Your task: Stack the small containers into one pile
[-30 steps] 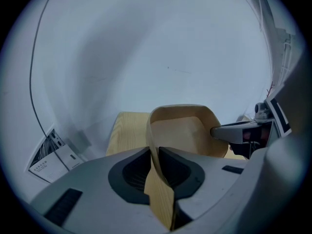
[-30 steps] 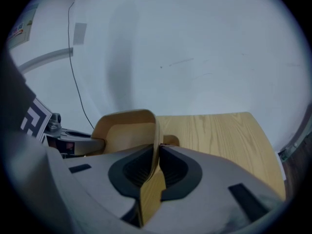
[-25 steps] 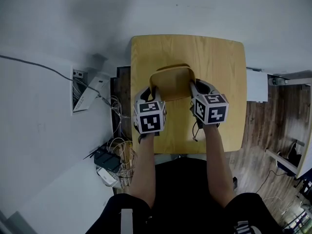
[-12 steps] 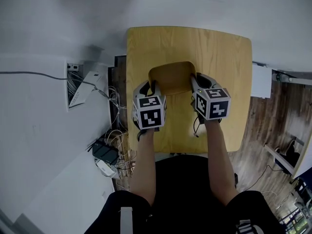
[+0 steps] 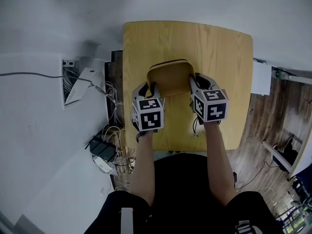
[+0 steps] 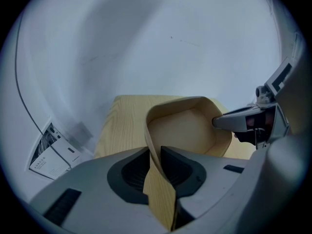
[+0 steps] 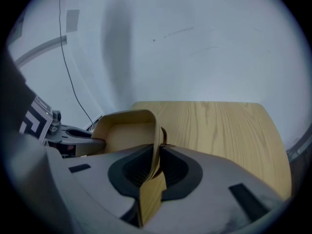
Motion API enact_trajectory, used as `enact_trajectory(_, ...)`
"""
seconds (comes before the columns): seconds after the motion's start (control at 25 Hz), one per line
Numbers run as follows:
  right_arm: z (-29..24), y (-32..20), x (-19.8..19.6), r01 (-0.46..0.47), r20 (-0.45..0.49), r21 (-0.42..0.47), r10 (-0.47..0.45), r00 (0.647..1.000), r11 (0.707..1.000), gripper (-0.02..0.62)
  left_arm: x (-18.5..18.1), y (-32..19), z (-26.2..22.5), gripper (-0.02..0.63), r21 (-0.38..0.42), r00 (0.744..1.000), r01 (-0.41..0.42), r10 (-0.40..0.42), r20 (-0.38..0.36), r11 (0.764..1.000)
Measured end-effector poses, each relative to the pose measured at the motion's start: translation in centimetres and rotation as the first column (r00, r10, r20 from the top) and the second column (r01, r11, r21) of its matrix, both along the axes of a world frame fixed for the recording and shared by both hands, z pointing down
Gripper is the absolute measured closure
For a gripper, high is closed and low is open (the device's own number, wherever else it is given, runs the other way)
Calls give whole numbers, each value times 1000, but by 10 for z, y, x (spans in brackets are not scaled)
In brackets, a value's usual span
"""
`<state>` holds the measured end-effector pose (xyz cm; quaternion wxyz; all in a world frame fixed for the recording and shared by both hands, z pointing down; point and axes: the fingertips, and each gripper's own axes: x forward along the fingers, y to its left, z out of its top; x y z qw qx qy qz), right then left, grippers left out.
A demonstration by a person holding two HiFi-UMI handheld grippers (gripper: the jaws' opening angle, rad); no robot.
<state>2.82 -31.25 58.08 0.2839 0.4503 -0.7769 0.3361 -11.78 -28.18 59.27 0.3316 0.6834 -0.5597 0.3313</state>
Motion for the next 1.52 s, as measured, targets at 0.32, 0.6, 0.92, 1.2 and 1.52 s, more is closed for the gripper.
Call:
enact_trajectory(0.32,-9,-8,3,-7,-21,64,9,1000,998,531,-11,-9,-14,514,84,1000,19,-20,8,996)
enact_trajectory(0.6,-12,-11,4,-13,-44,96,17,999,995,561,-15,-10,-14,534,94,999,34,-35,0,995)
enact_trajectory(0.92,-1,-6,8,-10,-82,79,16,996,997,588,-11,-7,-3,549,83,999,34,-33,-10,996)
enact_trajectory(1.2,-14,-1,4,1,-80,106,8,997,994,588,-15,-5,-15,555,124,999,44,-42,-14,991)
enact_trajectory(1.52,-44,12,-4,-5,-46,176,14,999,984,588,-24,0,-50,600,205,998,59,-51,-41,977)
